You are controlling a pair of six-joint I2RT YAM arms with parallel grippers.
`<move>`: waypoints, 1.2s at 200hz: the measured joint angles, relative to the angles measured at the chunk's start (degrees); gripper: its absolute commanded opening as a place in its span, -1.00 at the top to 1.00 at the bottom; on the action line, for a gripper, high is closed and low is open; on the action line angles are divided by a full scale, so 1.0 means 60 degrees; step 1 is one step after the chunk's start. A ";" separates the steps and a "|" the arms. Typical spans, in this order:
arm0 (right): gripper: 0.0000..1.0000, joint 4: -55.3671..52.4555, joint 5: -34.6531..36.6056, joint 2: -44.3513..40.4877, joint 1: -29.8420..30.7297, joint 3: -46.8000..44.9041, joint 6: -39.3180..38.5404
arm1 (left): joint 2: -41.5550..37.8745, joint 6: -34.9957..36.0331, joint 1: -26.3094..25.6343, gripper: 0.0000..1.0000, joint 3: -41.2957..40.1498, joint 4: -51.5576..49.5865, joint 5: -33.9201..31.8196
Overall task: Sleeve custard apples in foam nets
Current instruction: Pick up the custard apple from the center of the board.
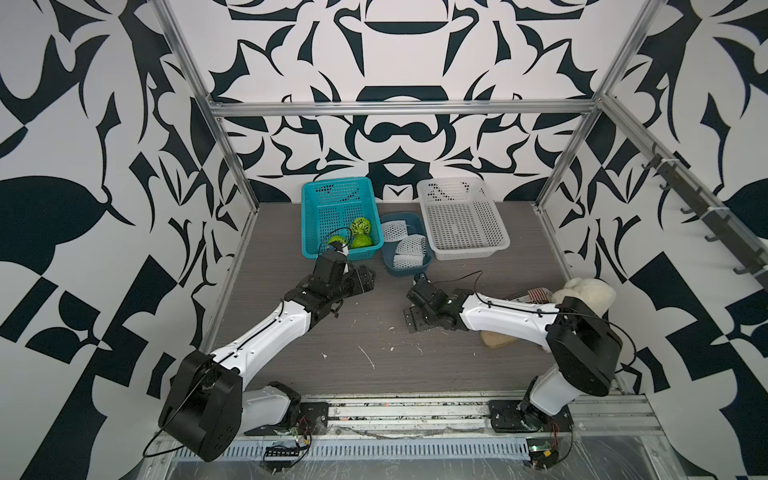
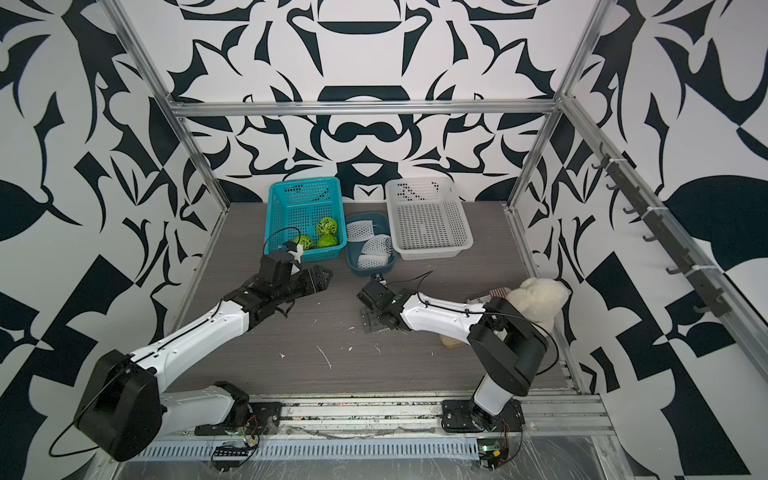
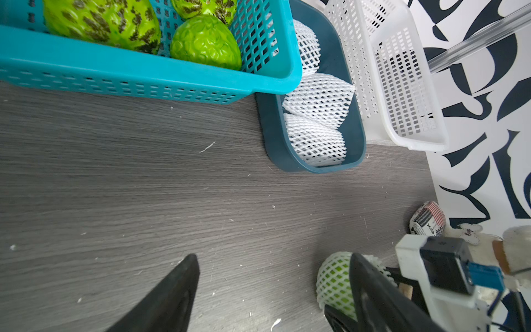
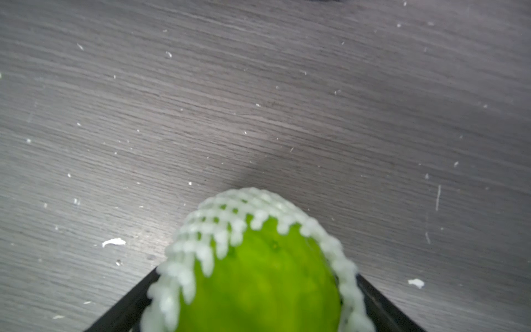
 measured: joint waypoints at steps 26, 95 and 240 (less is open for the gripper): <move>-0.64 0.0098 -0.0062 0.0000 -0.0033 -0.0066 0.0033 | -0.0040 0.0000 0.0000 -0.68 0.0000 0.0000 -0.0004; -0.49 0.0047 -0.0146 -0.0353 -0.0175 -0.0168 0.0044 | -0.0047 0.0000 0.0000 -0.76 0.0000 0.0004 -0.0022; -0.45 -0.0506 -0.3045 -0.0962 -0.1727 0.1945 -0.0747 | -0.0047 -0.0430 0.1005 -1.00 -0.0011 0.0142 -0.0109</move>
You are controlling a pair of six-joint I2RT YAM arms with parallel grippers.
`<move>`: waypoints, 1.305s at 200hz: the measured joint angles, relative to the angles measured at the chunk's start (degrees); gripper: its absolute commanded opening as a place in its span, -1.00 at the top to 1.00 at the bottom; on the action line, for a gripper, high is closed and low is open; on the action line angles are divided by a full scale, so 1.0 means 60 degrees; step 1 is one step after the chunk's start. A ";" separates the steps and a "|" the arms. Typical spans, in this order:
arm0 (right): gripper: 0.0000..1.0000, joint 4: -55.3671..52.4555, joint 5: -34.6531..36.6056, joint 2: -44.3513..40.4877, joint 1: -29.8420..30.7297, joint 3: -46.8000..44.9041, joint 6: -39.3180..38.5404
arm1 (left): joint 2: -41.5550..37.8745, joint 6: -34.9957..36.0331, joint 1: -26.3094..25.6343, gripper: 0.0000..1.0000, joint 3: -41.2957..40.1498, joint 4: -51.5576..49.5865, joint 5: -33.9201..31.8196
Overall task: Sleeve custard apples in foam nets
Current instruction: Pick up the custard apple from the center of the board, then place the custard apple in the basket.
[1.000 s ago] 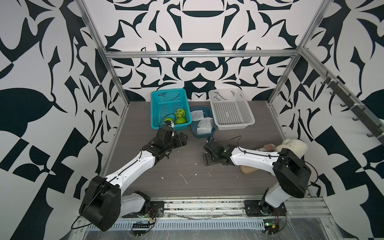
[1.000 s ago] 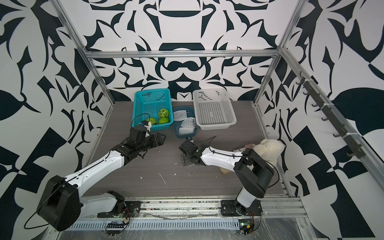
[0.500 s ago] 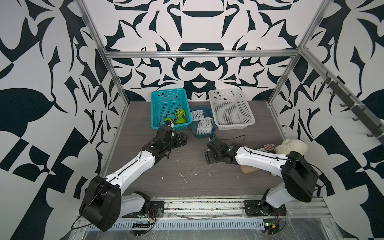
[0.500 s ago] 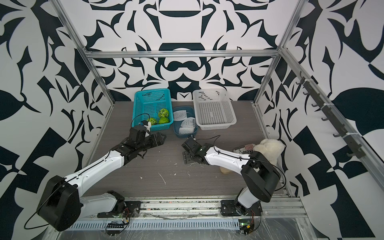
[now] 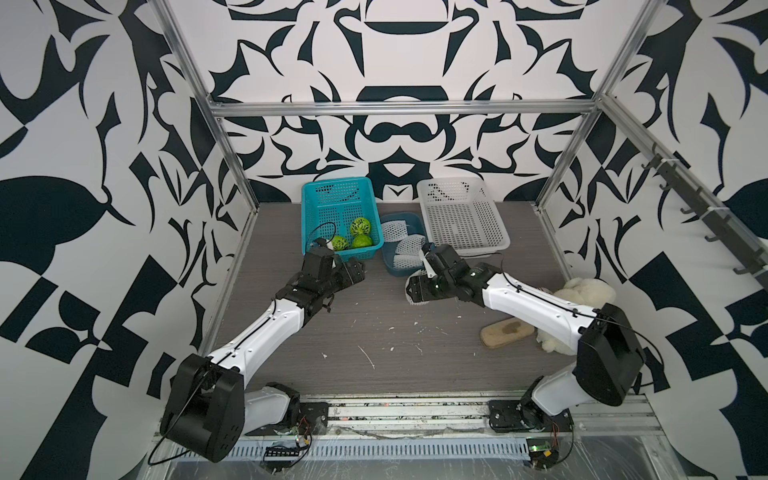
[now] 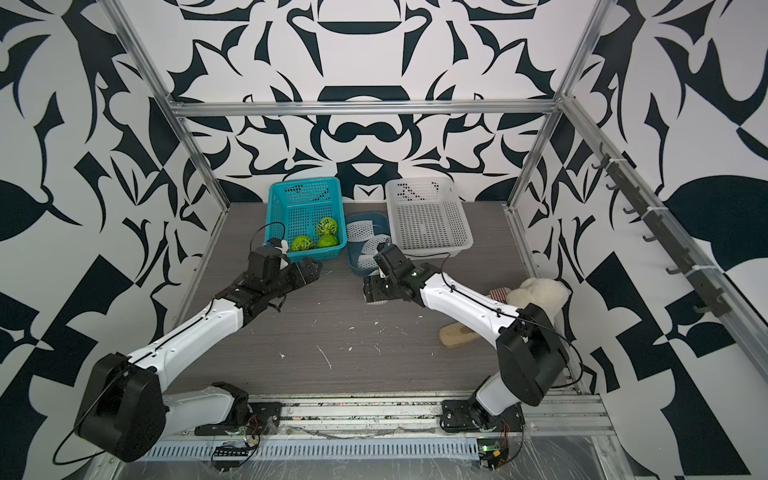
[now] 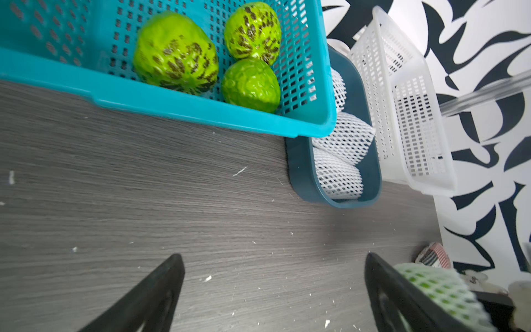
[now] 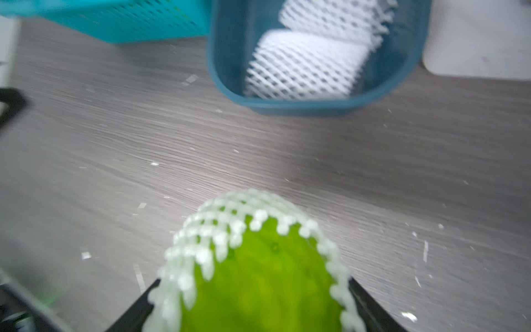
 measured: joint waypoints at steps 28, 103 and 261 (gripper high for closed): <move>-0.44 -0.0106 -0.1308 0.0000 -0.0386 0.1060 -0.0149 | 0.0000 -0.0087 0.0073 -1.00 -0.0004 0.0011 -0.0058; -0.44 -0.0186 -0.3971 0.0004 -0.1086 0.4156 -0.0503 | -0.0295 -0.0178 0.0149 -1.00 -0.0109 0.0098 -0.0138; -0.40 0.0769 -0.7020 0.0047 -0.1851 0.5278 0.0277 | -0.0812 -0.0302 0.0189 -1.00 -0.0550 0.0131 -0.0127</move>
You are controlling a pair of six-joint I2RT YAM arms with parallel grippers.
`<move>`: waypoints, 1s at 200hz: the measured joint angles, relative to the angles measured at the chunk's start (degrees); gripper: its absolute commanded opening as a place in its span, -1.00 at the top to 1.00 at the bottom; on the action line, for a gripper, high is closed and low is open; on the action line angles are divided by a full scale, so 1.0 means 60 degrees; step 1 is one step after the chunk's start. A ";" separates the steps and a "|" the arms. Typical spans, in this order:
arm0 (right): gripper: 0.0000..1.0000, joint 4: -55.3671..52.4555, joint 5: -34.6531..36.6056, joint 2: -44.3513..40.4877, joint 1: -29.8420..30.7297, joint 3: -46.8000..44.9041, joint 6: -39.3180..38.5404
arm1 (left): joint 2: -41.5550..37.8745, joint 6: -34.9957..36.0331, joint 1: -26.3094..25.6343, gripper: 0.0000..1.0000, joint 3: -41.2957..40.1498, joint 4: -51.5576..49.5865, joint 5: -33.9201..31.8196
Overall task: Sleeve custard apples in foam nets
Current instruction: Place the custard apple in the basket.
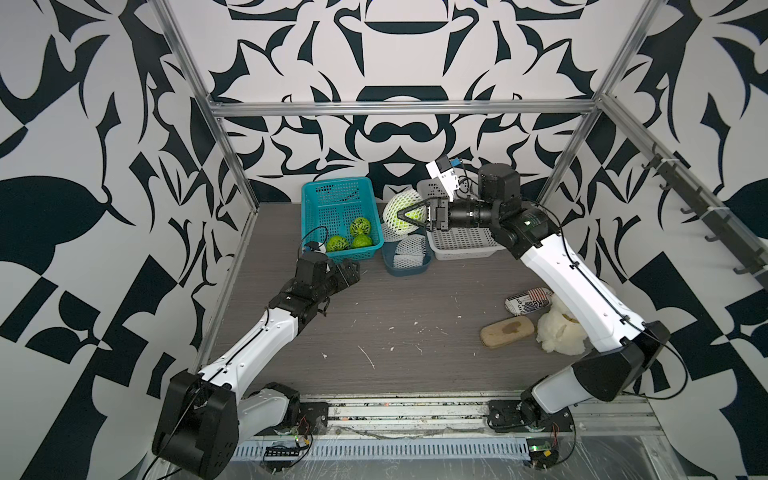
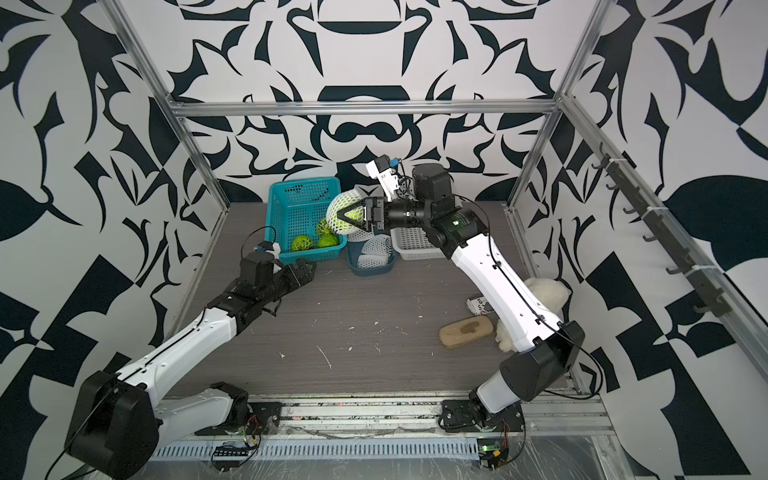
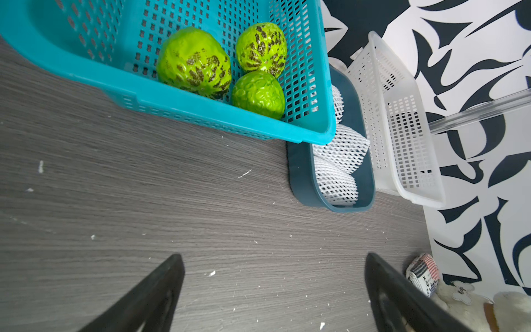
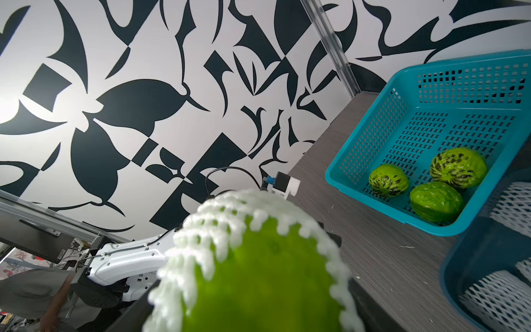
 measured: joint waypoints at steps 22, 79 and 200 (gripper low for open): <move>-0.40 0.0015 -0.0011 0.0000 0.0000 -0.0033 0.0007 | 0.0000 -0.0015 0.0000 -1.00 0.0000 0.0004 0.0000; -0.40 0.0040 -0.0007 0.0000 0.0000 -0.0146 0.0004 | 0.0000 -0.0025 0.0000 -1.00 0.0000 0.0007 0.0004; -0.40 0.0033 0.0004 0.0000 0.0000 -0.0146 -0.0098 | 0.0000 -0.0066 0.0000 -1.00 0.0000 0.0015 0.0004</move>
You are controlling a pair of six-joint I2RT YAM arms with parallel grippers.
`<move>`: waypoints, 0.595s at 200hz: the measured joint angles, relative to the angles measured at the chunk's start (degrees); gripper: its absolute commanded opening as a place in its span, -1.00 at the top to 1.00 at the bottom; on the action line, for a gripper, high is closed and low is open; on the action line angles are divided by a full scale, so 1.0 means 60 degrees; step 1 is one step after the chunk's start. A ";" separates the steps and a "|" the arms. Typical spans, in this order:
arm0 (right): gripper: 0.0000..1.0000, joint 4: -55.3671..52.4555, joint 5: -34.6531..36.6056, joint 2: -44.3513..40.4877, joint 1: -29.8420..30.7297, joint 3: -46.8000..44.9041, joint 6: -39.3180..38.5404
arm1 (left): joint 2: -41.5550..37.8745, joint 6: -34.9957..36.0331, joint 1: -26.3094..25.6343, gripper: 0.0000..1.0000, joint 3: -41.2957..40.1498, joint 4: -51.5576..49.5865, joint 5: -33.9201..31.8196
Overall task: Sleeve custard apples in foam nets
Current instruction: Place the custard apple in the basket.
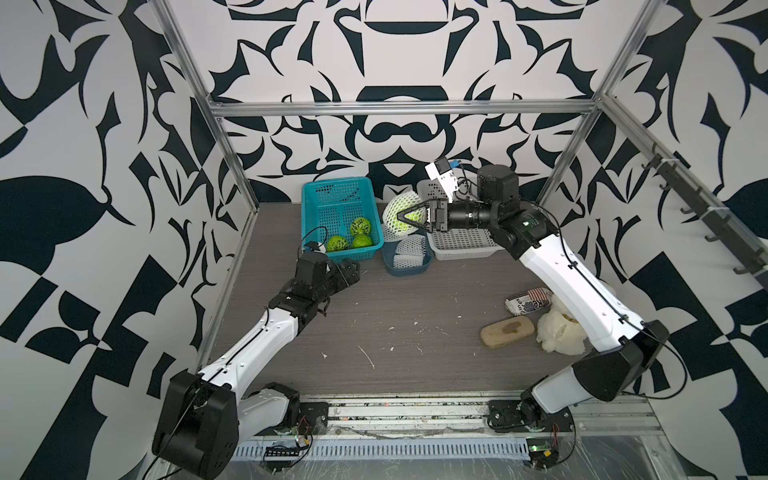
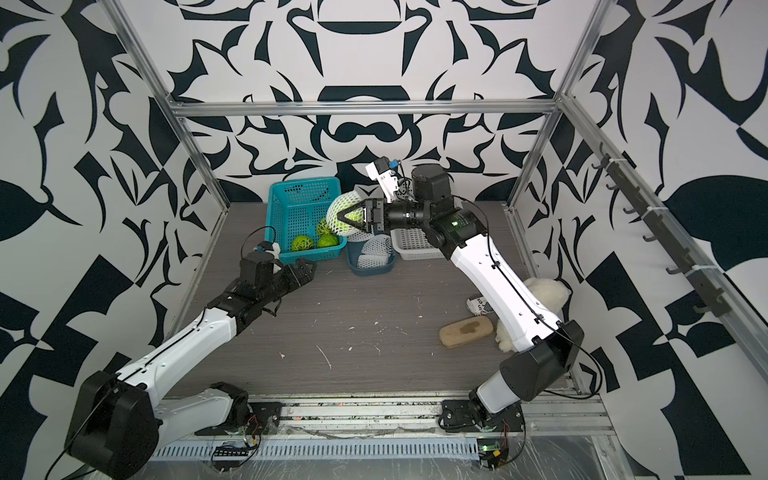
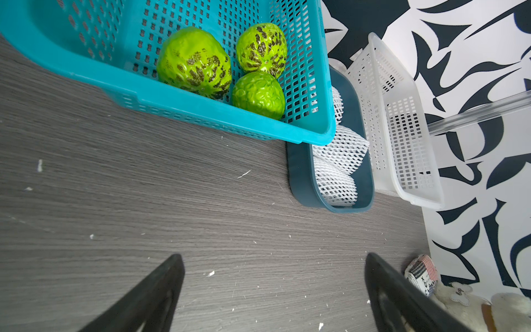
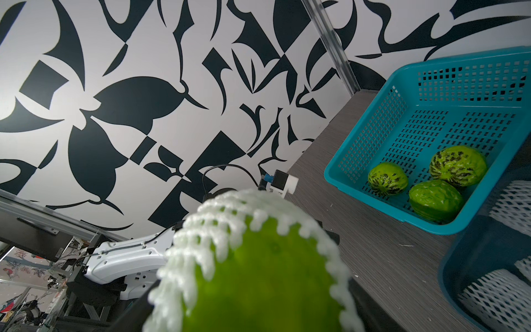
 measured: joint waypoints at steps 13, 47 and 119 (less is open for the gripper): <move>-0.40 0.0000 0.0000 0.0000 0.0000 0.0000 -0.0004 | 0.0000 -0.0015 0.0000 -1.00 0.0000 0.0000 0.0000; -0.40 0.0000 0.0087 0.0000 -0.0015 0.0000 -0.0073 | 0.0007 -0.0029 0.0000 -1.00 0.0000 0.0000 -0.0004; -0.41 0.0047 0.0357 0.1978 -0.1319 0.1249 -0.0240 | 0.0127 0.0164 0.0000 -1.00 0.0000 0.0313 -0.0080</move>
